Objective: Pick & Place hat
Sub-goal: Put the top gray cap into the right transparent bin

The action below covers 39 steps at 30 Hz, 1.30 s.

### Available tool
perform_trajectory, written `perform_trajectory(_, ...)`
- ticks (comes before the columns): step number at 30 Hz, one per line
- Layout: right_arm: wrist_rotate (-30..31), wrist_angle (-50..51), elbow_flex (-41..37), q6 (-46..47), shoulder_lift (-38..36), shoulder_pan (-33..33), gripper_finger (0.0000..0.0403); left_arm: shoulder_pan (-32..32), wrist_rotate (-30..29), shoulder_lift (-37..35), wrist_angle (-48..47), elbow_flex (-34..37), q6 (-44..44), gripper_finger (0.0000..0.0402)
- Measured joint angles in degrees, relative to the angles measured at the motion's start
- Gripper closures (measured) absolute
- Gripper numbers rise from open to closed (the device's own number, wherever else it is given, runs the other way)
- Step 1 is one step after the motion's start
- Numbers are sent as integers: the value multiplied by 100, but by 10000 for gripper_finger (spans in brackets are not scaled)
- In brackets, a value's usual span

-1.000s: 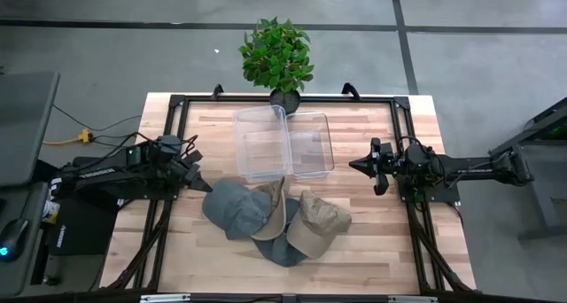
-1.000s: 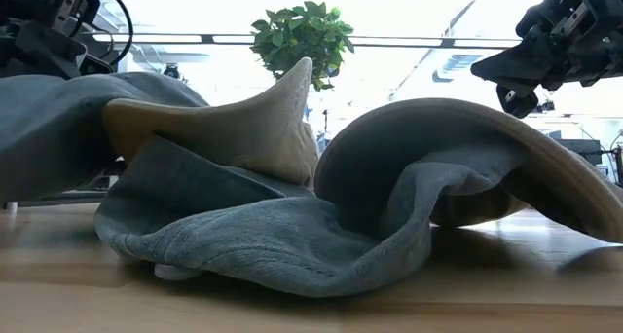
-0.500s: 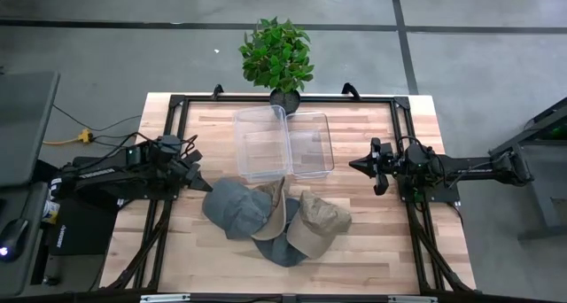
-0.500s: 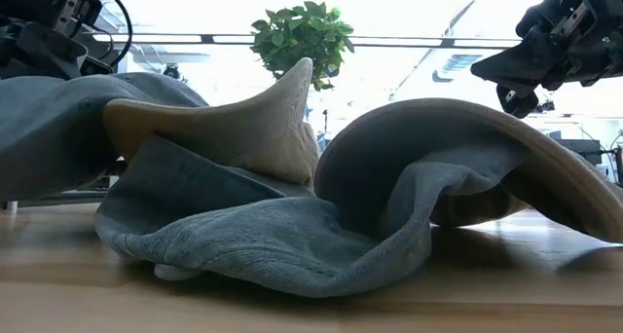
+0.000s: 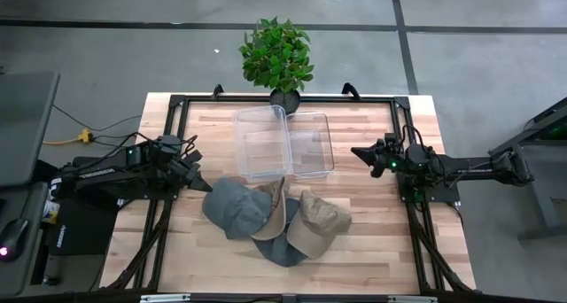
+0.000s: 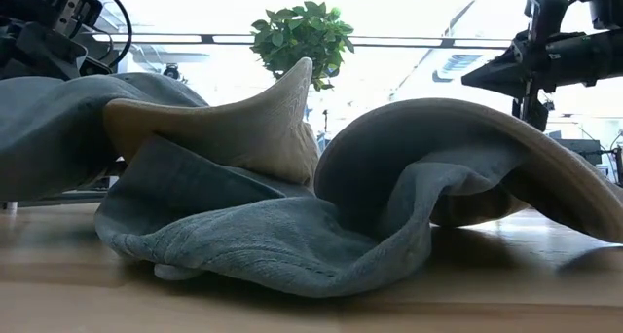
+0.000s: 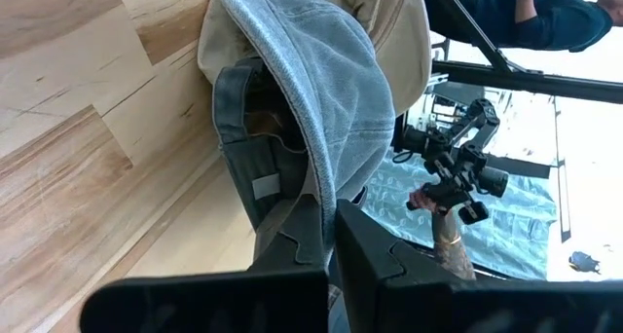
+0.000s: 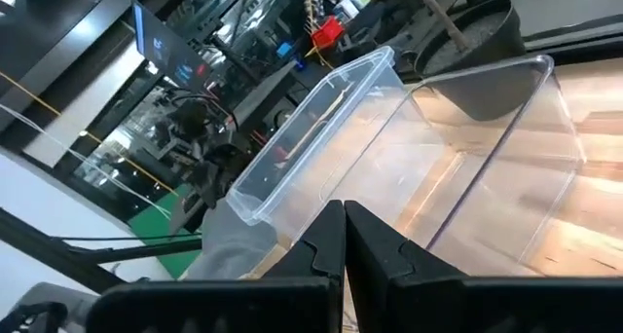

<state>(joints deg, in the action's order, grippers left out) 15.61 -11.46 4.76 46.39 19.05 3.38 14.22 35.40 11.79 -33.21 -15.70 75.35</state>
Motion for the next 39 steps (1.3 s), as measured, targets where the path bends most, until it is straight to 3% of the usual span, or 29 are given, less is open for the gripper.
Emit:
perform_trajectory(6, 14, -392, 1, 102, 1, -2, 402, 0, -20, 0, 0, 0, 18, 402)
perform_trajectory(12, -812, -1371, 325, -919, 156, -81, 402, 1, -22, 0, 0, 0, 18, 402)
perform_trajectory(19, -209, 184, 2206, -2424, 1341, -452, 402, 0, -18, 0, 8, 0, 18, 402)
perform_trajectory(25, 2, 1549, 3659, -2880, 2753, -655, 402, 0, 95, 7, 341, -105, 184, 402)
perform_trajectory(39, -689, 1708, 4599, -2855, 4699, -683, 402, 0, -132, 9, -84, -1106, -28, 401)
